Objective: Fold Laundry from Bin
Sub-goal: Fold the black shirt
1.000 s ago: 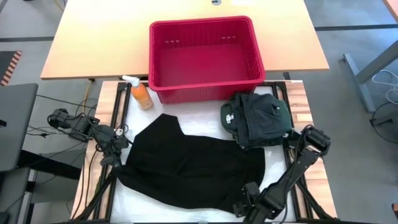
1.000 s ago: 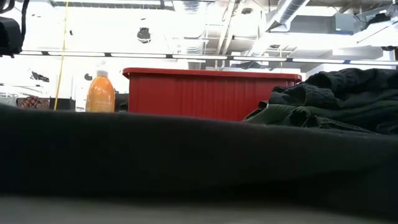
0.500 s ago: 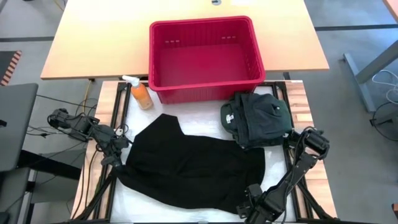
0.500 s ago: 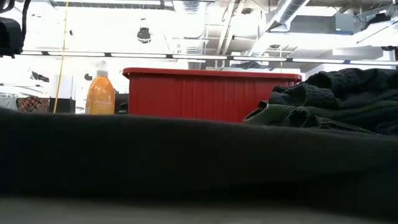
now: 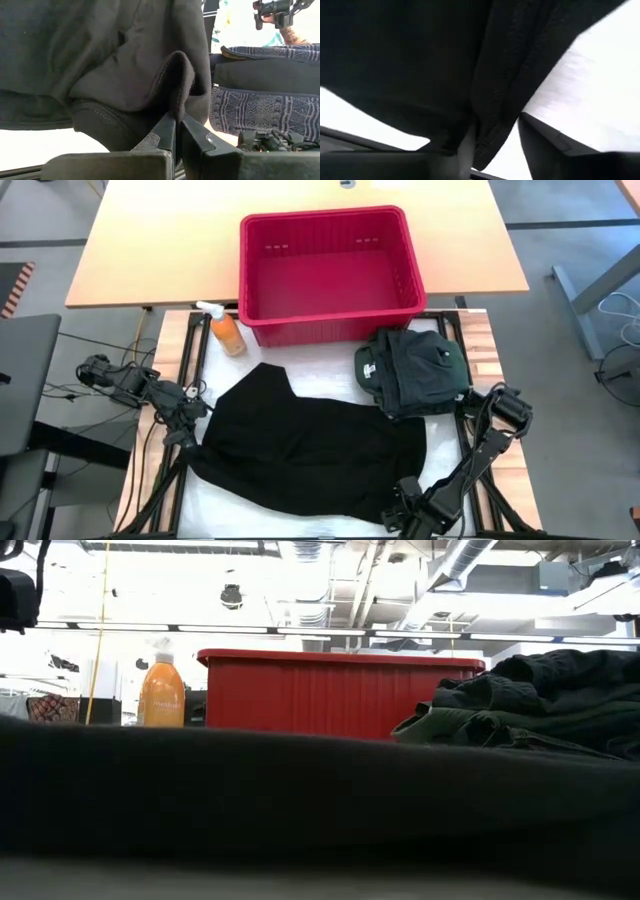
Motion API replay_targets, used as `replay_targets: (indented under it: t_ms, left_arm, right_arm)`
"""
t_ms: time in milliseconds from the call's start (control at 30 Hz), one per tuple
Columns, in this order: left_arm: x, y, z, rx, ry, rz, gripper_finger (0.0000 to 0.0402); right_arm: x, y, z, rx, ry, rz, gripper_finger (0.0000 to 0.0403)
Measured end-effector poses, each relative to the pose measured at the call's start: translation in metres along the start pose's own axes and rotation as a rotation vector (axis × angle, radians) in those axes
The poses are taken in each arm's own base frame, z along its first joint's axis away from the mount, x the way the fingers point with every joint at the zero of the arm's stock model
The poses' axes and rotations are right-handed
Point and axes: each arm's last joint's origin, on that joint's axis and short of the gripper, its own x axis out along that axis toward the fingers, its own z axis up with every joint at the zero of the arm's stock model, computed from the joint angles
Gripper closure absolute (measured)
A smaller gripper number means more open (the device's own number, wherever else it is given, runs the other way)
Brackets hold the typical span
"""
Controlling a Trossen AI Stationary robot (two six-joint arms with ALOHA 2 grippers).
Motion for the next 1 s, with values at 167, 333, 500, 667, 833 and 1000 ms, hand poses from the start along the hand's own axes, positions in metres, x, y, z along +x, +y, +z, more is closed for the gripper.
replay_targets:
  t_ms: [167, 333, 500, 667, 833, 1000]
  left_arm:
    - [0.000, 0.000, 0.000, -0.001, -0.003, 0.001, 0.0401]
    - [-0.001, -0.009, 0.004, 0.037, -0.043, -0.077, 0.0401]
    - [-0.021, -0.042, 0.011, 0.186, -0.247, -0.252, 0.0401]
    - [-0.071, -0.083, 0.006, 0.409, -0.584, -0.316, 0.0401]
    - [-0.136, -0.116, -0.011, 0.626, -0.972, -0.281, 0.0401]
    - [-0.179, -0.128, -0.027, 0.737, -1.219, -0.206, 0.0401]
  right_arm:
    - [-0.007, 0.001, 0.001, -0.051, 0.007, 0.014, 0.0346]
    - [-0.046, 0.003, 0.001, -0.113, 0.012, 0.095, 0.0384]
    - [-0.108, -0.003, 0.007, -0.216, -0.003, 0.183, 0.0380]
    - [-0.181, -0.025, 0.015, -0.351, -0.091, 0.341, 0.0385]
    - [-0.236, -0.053, 0.029, -0.540, -0.274, 0.512, 0.0383]
    - [-0.265, -0.077, 0.043, -0.607, -0.339, 0.601, 0.0383]
